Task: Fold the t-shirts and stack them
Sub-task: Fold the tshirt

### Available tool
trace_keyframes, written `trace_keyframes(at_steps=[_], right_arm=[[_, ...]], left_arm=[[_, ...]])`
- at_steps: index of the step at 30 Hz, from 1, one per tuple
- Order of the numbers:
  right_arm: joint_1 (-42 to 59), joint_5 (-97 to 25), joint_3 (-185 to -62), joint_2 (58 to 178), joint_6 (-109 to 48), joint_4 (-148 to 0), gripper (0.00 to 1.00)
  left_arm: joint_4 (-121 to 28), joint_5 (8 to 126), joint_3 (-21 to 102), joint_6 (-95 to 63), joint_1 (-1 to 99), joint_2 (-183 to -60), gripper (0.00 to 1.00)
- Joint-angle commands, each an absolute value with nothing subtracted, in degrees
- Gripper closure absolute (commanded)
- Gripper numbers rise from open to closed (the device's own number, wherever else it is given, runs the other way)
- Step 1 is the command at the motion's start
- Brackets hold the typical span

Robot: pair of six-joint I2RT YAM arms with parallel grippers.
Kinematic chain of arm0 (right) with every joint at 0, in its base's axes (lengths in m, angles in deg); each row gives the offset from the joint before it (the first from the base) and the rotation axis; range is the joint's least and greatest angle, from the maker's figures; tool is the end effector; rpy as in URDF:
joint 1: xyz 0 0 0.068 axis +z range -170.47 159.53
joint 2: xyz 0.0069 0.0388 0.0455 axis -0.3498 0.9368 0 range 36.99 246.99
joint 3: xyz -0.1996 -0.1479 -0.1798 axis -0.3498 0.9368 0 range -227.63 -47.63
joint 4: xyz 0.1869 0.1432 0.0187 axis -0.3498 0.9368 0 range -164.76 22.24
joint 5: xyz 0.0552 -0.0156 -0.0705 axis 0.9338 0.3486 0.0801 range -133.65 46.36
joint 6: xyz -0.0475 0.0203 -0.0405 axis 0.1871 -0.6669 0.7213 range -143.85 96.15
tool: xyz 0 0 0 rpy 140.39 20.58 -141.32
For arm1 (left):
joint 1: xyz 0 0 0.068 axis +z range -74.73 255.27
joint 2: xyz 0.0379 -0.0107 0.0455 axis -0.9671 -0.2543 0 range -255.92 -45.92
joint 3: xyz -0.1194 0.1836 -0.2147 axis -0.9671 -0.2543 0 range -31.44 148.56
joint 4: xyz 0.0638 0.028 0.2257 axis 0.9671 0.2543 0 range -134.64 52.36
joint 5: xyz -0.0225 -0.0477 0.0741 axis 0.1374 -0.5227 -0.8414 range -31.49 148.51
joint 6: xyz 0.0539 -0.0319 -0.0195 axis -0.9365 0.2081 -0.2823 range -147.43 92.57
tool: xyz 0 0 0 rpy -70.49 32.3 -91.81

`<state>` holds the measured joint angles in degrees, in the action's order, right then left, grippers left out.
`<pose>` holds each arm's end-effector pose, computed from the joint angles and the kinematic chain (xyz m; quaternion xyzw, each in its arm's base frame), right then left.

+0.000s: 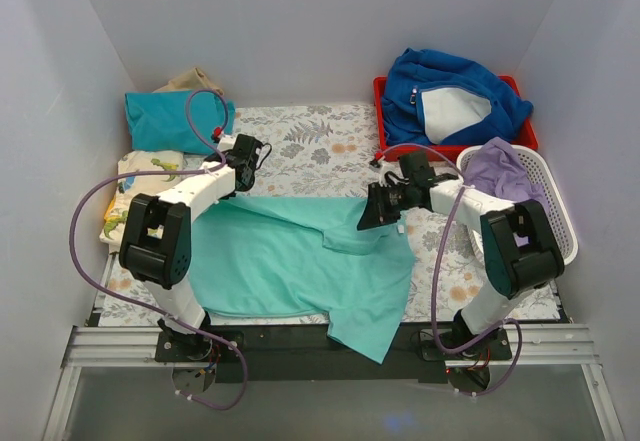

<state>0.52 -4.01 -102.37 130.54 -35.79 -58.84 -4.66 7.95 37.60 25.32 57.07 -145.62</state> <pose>0.2790 0.1424 0.2290 -0.1731 0.8857 0.3907 0.1817 0.3200 -0.0632 0.2478 -0.3333 0.8298 0.2546 0.3681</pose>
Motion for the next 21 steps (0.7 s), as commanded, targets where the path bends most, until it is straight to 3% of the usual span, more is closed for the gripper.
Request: trace_keyframes(at_steps=[1, 8, 9, 11, 12, 15, 16, 17, 18, 21], right_arm=[[3.6, -3.3, -105.2, 133.2, -36.9, -61.8, 0.76], [5.0, -11.1, -102.1, 134.5, -37.5, -60.5, 0.78], [5.0, -11.6, -101.1, 134.4, -37.3, -60.1, 0.78], [5.0, -11.7, -99.9, 134.5, -37.0, -60.0, 0.78], [5.1, -11.9, -99.0, 134.5, -36.9, -60.0, 0.78], [5.0, -12.6, -97.9, 134.8, -36.6, -60.0, 0.78], [5.1, -13.1, -97.5, 134.8, -36.5, -60.0, 0.78], [5.1, -13.0, -97.4, 134.9, -36.4, -60.1, 0.78], [5.1, -13.0, -97.3, 135.0, -36.4, -60.1, 0.78], [5.1, -13.1, -97.4, 135.1, -36.2, -60.1, 0.78]], left_arm=[[-5.4, 3.7, 36.9, 26.0, 56.9, -145.3, 1.00], [-4.4, -1.3, 36.4, 27.8, 57.0, -147.3, 0.95], [-4.2, -2.3, 36.4, 28.2, 57.0, -147.5, 0.85], [-3.9, -5.6, 36.5, 29.0, 57.5, -148.6, 0.76], [-2.9, -6.4, 36.8, 30.1, 57.7, -148.8, 0.64], [-0.1, -7.9, 38.8, 33.0, 59.0, -150.5, 0.53], [1.3, -8.0, 39.3, 34.4, 59.4, -150.8, 0.34], [1.8, -7.8, 40.0, 34.9, 59.5, -150.9, 0.26], [2.6, -7.7, 40.3, 35.1, 59.6, -151.2, 0.21], [4.7, -9.3, 40.4, 37.6, 60.1, -151.1, 0.20]])
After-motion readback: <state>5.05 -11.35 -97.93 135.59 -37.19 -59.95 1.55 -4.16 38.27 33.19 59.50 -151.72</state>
